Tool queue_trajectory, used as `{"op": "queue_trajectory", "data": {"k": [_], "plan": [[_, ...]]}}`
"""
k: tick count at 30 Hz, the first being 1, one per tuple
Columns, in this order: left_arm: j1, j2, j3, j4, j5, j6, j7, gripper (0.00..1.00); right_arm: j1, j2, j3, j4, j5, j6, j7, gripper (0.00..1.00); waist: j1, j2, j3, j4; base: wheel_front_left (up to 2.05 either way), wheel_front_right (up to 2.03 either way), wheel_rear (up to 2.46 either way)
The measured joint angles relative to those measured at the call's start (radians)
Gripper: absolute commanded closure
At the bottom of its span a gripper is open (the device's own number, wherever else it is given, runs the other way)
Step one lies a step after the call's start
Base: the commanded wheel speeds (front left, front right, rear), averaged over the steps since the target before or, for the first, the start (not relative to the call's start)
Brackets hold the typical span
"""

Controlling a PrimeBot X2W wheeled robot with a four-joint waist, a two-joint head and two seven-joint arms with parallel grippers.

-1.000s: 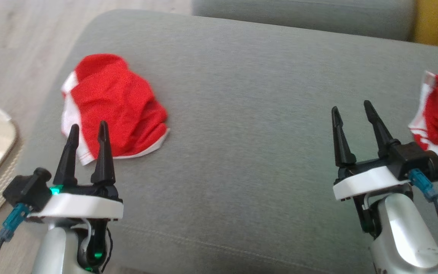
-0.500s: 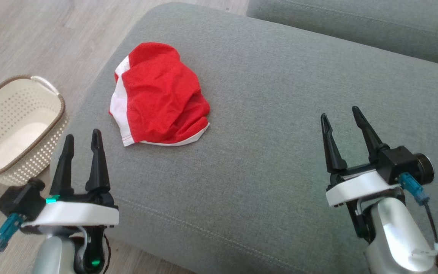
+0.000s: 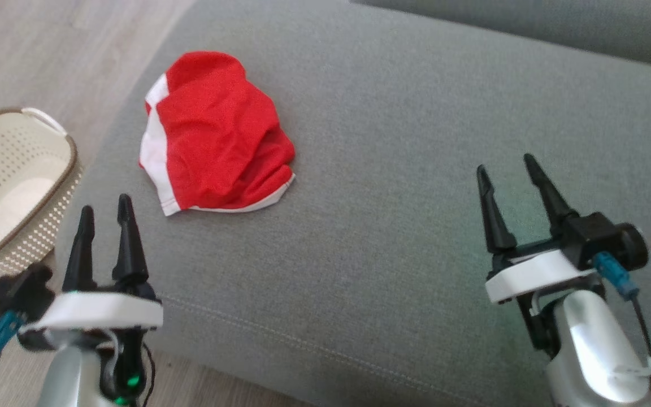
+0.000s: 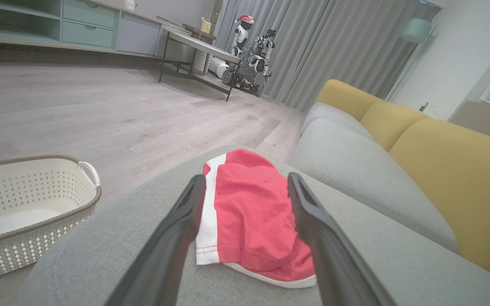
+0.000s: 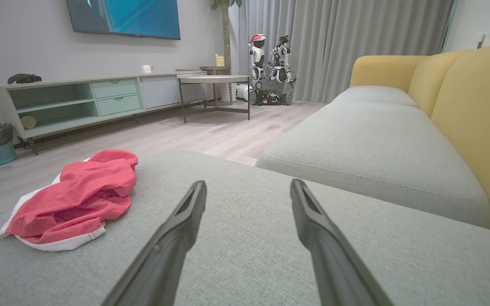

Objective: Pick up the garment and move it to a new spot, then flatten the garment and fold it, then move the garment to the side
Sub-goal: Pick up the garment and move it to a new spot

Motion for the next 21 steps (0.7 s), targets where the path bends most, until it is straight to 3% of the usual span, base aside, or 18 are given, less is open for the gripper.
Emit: {"op": "queue_trajectory", "data": {"k": [4,12,21], "plan": [[-0.100,0.003,-0.007,0.133,0.016,-0.009,0.002,0.00,-0.007,-0.001,-0.028,-0.048,-0.031,0.000,0.025,0.00,0.0000,0.0000,0.047,-0.014,0.00,0.00,0.00],[-0.357,0.051,0.000,0.365,-0.058,-0.018,0.160,0.00,-0.063,-0.020,-0.088,-0.180,-0.074,0.000,0.084,0.00,0.0001,0.0000,0.156,-0.047,0.00,0.00,0.00],[-0.503,0.098,-0.005,0.578,-0.063,-0.022,0.212,0.00,-0.083,-0.043,-0.087,-0.268,-0.074,0.000,0.135,0.00,0.0002,-0.0001,0.229,-0.095,0.00,0.00,0.00]]}}
